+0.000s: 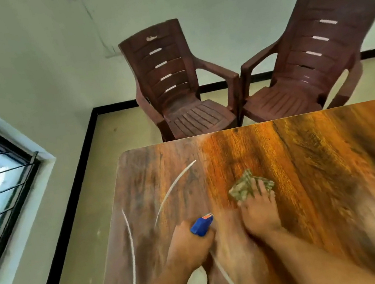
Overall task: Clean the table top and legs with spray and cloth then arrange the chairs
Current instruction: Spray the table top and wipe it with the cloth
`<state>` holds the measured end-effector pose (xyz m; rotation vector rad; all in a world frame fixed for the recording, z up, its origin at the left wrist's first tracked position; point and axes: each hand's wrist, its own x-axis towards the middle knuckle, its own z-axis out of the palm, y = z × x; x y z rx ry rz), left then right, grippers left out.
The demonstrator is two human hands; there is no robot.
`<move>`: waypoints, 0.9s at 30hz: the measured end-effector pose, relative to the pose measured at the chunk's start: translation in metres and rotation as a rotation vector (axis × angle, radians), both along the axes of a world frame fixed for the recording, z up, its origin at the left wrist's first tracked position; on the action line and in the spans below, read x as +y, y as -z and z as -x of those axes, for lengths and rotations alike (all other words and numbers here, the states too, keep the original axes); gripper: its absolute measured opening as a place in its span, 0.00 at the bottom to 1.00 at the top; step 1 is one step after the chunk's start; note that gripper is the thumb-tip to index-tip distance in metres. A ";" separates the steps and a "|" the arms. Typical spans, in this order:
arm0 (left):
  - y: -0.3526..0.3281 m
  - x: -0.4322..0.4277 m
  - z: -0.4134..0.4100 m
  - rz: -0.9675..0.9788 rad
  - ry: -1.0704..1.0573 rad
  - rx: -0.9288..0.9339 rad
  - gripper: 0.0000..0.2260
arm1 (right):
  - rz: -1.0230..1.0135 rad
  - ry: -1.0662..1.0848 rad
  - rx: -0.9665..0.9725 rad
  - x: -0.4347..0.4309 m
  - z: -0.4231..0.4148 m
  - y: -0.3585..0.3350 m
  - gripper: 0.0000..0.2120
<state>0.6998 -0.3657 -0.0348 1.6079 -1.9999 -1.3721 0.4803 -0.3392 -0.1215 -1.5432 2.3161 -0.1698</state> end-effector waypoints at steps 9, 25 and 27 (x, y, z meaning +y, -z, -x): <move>0.009 0.092 -0.074 -0.014 0.199 -0.074 0.18 | -0.051 -0.032 -0.011 0.153 -0.109 0.000 0.32; 0.018 0.215 -0.131 -0.053 0.512 -0.297 0.17 | -0.085 0.146 -0.067 0.323 -0.169 -0.006 0.28; 0.020 0.220 -0.138 -0.054 0.511 -0.314 0.15 | -0.068 0.307 -0.060 0.317 -0.165 -0.006 0.26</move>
